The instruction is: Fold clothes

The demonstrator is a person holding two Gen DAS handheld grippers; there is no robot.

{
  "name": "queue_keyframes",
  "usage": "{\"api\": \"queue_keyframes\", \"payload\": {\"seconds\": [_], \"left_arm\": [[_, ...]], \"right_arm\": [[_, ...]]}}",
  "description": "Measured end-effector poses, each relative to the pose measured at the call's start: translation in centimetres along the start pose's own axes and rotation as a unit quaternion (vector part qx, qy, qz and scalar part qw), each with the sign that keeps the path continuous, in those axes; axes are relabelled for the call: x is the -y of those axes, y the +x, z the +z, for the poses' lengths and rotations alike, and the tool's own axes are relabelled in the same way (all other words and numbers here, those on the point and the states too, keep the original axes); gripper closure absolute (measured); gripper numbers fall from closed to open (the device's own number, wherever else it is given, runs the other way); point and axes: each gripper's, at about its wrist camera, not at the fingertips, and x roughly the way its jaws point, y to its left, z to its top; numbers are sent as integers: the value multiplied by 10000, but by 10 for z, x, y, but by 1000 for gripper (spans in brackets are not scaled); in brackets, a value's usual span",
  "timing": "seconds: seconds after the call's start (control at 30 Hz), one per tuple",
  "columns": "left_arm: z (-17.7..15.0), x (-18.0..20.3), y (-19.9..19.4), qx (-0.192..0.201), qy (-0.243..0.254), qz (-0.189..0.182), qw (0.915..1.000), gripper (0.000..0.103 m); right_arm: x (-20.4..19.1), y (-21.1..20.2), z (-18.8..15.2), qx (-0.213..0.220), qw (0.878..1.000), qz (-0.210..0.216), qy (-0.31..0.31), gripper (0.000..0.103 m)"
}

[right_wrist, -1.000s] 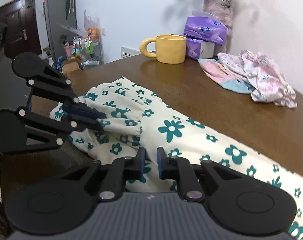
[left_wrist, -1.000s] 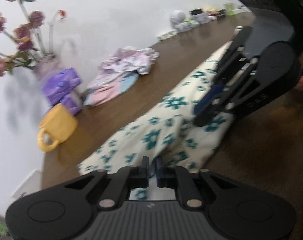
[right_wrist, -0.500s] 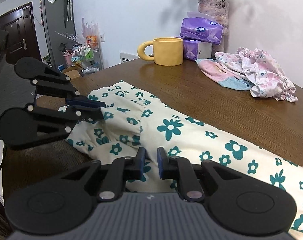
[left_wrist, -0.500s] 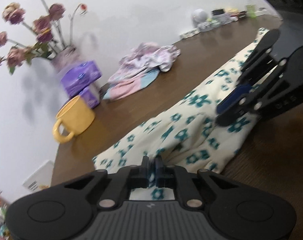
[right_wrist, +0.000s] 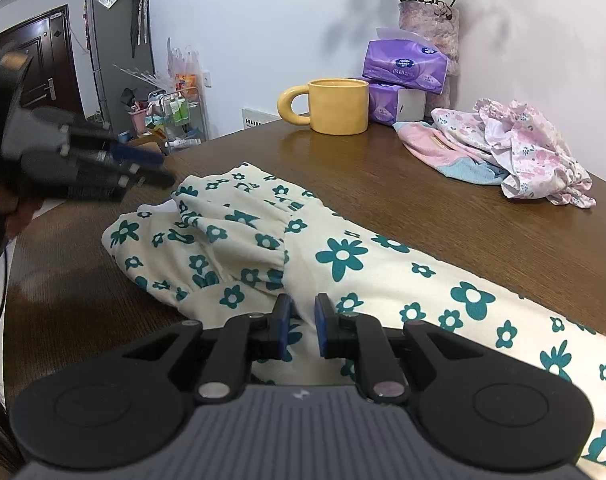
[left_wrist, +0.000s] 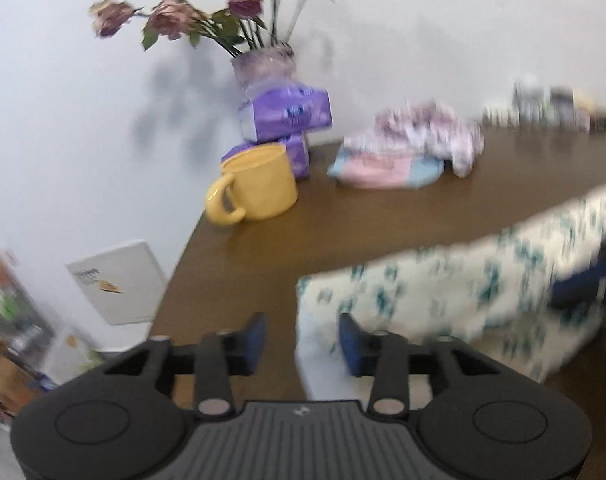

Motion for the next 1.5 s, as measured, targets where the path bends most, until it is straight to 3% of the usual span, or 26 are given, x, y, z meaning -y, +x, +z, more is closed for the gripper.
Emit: {"api": "queue_keyframes", "payload": {"seconds": [0.13, 0.33, 0.47, 0.53, 0.6, 0.67, 0.87, 0.93, 1.13, 1.27, 1.37, 1.5], "left_arm": [[16, 6, 31, -109, -63, -575, 9983, 61], [17, 21, 65, -499, 284, -637, 9963, 63], [12, 23, 65, -529, 435, -714, 9951, 83], [10, 25, 64, -512, 512, -707, 9949, 85], [8, 26, 62, -501, 583, -657, 9949, 98], [6, 28, 59, -507, 639, -536, 9952, 100], [0, 19, 52, -601, 516, -382, 9961, 100], [3, 13, 53, -629, 314, -328, 9970, 94], [20, 1, 63, -386, -66, -633, 9972, 78], [19, 9, 79, -598, 163, -656, 9959, 78], [16, 9, 76, -619, 245, -477, 9966, 91], [7, 6, 70, -608, 399, -95, 9973, 97]], "right_arm": [[-2, 0, 0, 13, 10000, -34, -56, 89], [0, 0, -1, 30, 10000, 8, -33, 89], [12, -8, 8, 185, 9994, 93, 262, 88], [21, -12, 19, 384, 9985, -159, 344, 87], [33, -9, 29, 395, 9973, -472, 394, 83], [47, 0, 31, 249, 9954, -744, 557, 83], [77, 13, 19, -67, 9888, -1092, 1011, 83], [79, 13, 16, -36, 9890, -1082, 1005, 82], [71, 13, 12, 35, 9895, -1182, 826, 81], [70, 11, 13, 51, 9900, -1166, 795, 81], [71, 11, 12, 63, 9902, -1152, 786, 80], [70, 11, 11, 99, 9902, -1168, 760, 81]]}}
